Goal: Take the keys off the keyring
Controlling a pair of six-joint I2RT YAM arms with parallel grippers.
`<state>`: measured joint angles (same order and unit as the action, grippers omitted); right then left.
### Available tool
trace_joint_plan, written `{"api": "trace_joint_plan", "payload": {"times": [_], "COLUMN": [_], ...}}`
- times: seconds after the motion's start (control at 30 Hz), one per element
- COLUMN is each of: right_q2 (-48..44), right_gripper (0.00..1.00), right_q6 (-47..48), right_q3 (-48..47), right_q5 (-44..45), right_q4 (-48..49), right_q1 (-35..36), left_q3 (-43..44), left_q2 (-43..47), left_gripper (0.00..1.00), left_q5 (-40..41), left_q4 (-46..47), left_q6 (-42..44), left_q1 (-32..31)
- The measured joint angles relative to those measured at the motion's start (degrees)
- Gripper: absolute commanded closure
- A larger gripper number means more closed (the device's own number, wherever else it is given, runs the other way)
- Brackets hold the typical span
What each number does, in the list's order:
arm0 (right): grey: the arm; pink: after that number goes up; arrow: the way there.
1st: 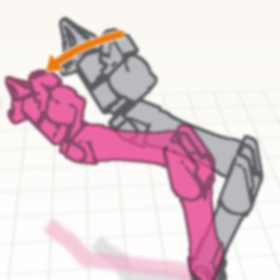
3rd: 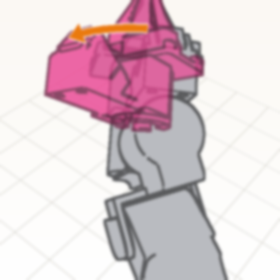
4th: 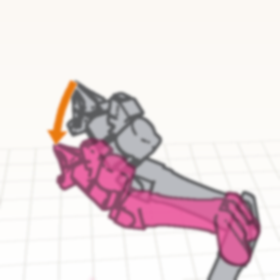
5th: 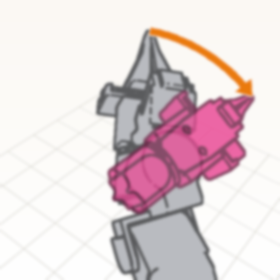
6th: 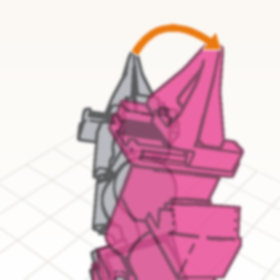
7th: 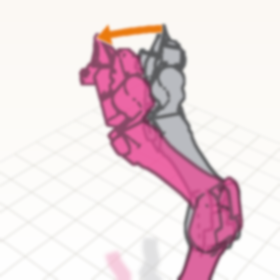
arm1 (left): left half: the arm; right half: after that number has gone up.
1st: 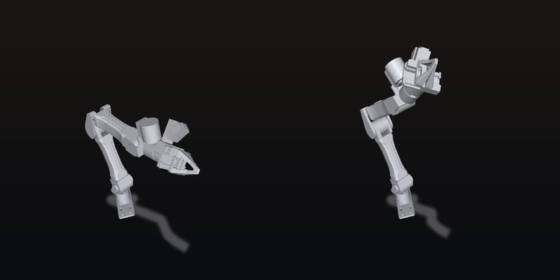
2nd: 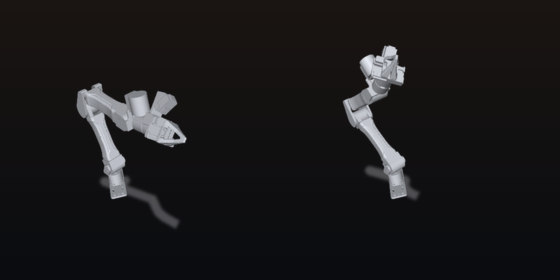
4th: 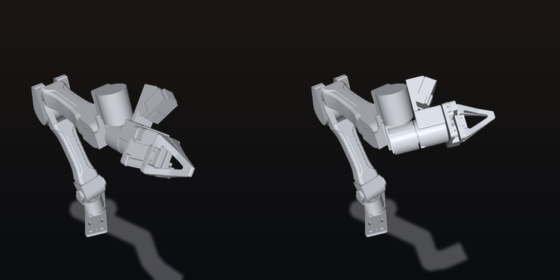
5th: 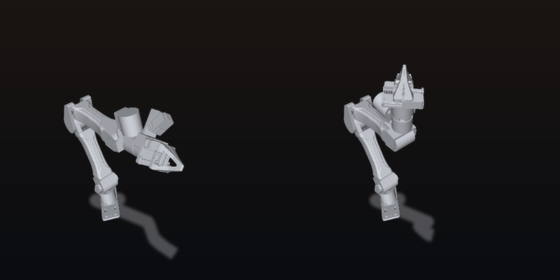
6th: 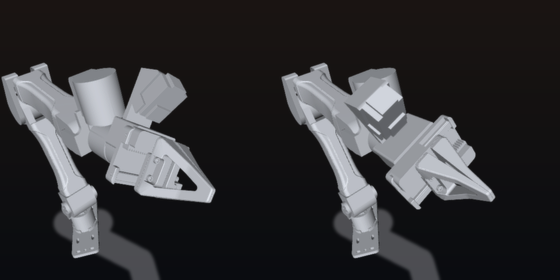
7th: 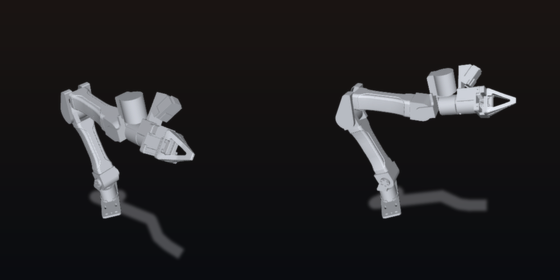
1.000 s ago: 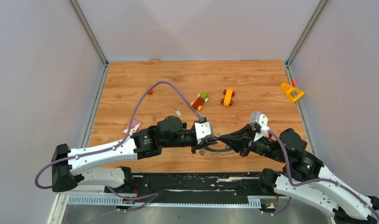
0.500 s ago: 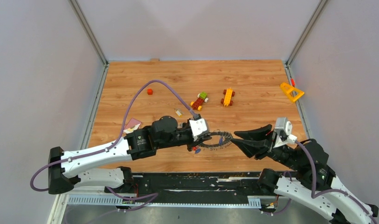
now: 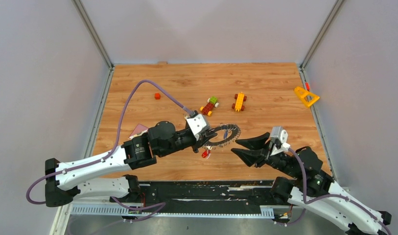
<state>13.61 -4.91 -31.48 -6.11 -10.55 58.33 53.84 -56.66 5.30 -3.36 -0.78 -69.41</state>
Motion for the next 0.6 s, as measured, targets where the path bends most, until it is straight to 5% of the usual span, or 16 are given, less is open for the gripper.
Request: {"api": "trace_joint_plan", "payload": {"times": [0.6], "right_q2": [10.5], "right_gripper": [0.51], "right_q6": [0.4], "right_q3": [6.8], "right_q5": [4.9], "right_q4": [22.1], "right_q1": [0.0], "left_q3": [0.0], "left_q2": [0.3], "left_gripper": [1.00], "left_q5": [1.2], "left_q4": [0.3], "left_q6": [-1.5], "left_q1": [0.0]}}
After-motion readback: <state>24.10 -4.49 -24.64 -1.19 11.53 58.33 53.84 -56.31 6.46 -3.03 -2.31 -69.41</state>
